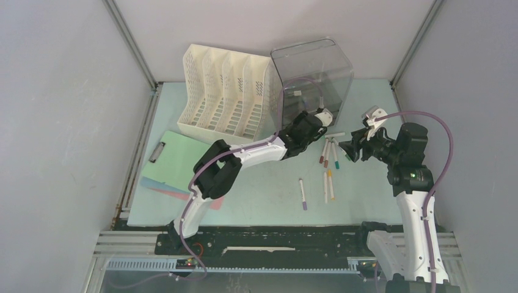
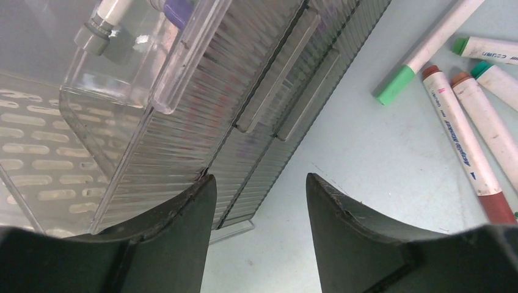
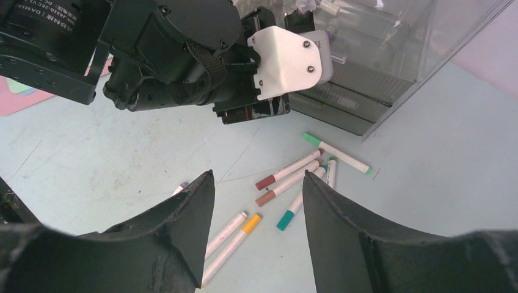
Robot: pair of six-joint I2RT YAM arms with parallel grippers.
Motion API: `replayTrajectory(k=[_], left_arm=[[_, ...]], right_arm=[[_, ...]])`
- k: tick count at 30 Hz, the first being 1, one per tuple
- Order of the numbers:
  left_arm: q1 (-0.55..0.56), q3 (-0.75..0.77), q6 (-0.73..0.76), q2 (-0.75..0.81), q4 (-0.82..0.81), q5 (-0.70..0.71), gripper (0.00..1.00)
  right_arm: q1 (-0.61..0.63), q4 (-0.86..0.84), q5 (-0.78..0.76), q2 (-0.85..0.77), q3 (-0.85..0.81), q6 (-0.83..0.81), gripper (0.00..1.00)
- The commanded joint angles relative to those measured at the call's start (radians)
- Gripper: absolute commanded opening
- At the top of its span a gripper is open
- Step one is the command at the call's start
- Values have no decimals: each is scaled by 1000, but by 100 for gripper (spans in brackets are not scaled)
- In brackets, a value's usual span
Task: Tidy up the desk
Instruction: Close the drawer in the storage box.
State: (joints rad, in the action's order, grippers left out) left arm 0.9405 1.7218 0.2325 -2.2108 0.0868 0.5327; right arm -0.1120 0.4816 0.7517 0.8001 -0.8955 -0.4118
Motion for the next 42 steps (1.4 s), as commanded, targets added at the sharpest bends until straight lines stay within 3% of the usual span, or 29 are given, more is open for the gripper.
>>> replayTrajectory(k=[1,12,24,32,42], left_arm=[[-39,51,-50,0,-11,-3,65],[-46,-41,-136,129,0,-171,65],[-43,-363,-260,446,-78,-460,67],[-44,-641,-294,678,-176,-511,69],[-45,-981,-359,994,-292,-432,77]], right_arm=[[-9,-23,1,-13,0,18,63],[-16,-28,9,-12,4,24,62],[-34,-43,94,10,19,55,63],[-38,-125,252,51,71,127,63],[-38,-214,364,200,102,185,68]])
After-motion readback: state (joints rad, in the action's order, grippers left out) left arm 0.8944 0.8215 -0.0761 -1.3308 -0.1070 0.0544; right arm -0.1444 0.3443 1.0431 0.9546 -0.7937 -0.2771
